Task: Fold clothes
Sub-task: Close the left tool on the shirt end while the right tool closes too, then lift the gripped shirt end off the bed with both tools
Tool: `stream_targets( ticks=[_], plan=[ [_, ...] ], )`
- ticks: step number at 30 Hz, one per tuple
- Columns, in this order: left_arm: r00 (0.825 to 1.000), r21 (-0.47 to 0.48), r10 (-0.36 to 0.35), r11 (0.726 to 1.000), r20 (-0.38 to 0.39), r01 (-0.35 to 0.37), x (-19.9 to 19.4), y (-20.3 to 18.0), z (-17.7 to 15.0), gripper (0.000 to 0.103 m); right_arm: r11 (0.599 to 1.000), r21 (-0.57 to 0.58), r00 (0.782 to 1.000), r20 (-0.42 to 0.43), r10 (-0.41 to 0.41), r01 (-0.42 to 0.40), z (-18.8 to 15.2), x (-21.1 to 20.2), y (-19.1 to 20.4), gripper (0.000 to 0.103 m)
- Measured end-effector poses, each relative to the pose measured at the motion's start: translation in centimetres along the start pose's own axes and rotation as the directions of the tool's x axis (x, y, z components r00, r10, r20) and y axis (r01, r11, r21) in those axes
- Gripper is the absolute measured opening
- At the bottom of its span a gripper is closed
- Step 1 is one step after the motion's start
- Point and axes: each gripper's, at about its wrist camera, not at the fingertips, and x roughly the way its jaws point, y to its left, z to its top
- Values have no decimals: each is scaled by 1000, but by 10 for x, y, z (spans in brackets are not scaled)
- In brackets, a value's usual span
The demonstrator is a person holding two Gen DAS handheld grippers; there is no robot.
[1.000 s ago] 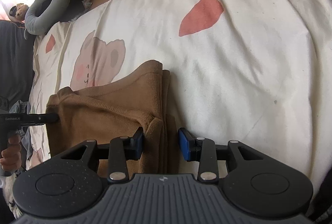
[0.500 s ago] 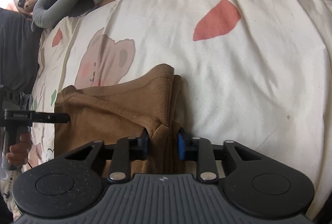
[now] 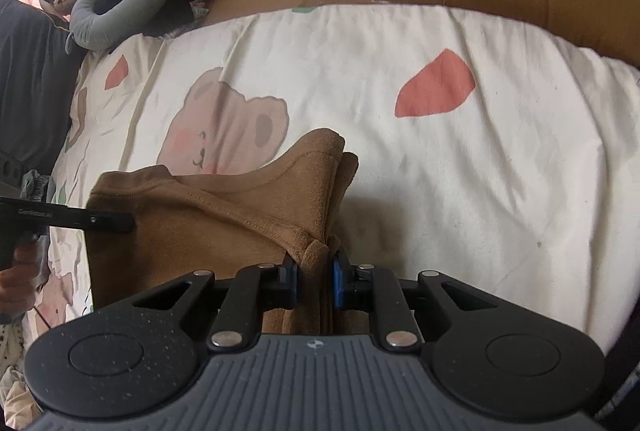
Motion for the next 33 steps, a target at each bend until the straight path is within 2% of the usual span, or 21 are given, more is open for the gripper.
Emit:
stream_targets(
  ticks=[5, 12, 19, 25, 33],
  plan=[
    [999, 67, 48, 997, 13, -49, -20, -27, -5, 4, 1000, 19, 999, 36, -14, 13, -2, -21, 12, 15],
    [998, 86, 54, 995, 27, -56, -49, -61, -9, 4, 999, 11, 997, 58, -44, 43, -2, -58, 33, 14],
    [998, 137, 50, 989, 46, -56, -85, -106, -19, 4, 999, 2, 991, 130, -38, 38, -10, -114, 59, 14],
    [997, 218, 37, 975, 64, -50, -125, -155, -20, 4, 1000, 1, 977, 214, -15, 15, -13, -170, 79, 14],
    [991, 246, 43, 966, 128, -73, -183, -211, -10, 4, 1000, 7, 943, 331, -14, 13, 0, -244, 101, 14]
  ],
)
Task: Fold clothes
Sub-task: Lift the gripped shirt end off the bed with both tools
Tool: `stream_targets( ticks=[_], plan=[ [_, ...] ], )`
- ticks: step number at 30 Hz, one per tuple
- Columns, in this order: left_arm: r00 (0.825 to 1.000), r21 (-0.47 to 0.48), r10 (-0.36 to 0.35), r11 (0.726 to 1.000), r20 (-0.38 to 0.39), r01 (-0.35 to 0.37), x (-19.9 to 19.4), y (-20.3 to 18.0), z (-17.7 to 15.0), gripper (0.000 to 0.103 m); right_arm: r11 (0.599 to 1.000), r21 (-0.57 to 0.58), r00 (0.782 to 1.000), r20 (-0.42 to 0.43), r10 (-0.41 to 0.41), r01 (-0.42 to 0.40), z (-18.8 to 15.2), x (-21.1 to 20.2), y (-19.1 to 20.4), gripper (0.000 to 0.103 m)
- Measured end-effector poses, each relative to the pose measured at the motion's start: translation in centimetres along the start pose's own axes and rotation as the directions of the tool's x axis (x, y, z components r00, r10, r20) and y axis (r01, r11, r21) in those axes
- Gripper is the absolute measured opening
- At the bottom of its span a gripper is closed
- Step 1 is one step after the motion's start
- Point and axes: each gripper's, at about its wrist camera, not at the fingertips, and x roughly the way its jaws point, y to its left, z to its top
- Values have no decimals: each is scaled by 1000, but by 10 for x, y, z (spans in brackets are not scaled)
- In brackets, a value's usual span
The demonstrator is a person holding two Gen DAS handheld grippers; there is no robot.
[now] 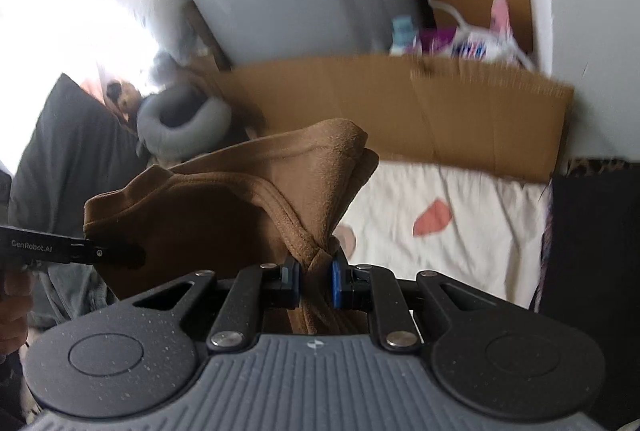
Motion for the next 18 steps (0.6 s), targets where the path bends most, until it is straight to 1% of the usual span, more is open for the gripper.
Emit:
stream_targets(
  ticks=[3, 9, 14, 18],
  plan=[
    [999, 13, 0, 1000, 34, 0, -25, -19, 11, 4, 1000, -3, 999, 38, -1, 1, 14, -24, 7, 14],
    [996, 65, -7, 998, 88, 1, -60, -60, 35, 4, 1000, -6, 995, 103, -14, 15, 37, -71, 18, 14],
    [994, 95, -22, 995, 110, 11, -70, -85, 49, 4, 999, 9, 988, 147, -41, 40, 44, -110, 18, 14],
    [993, 120, -55, 992, 108, 42, -66, -107, 64, 4, 997, 36, 980, 186, -75, 69, 48, -141, 10, 14]
  ],
)
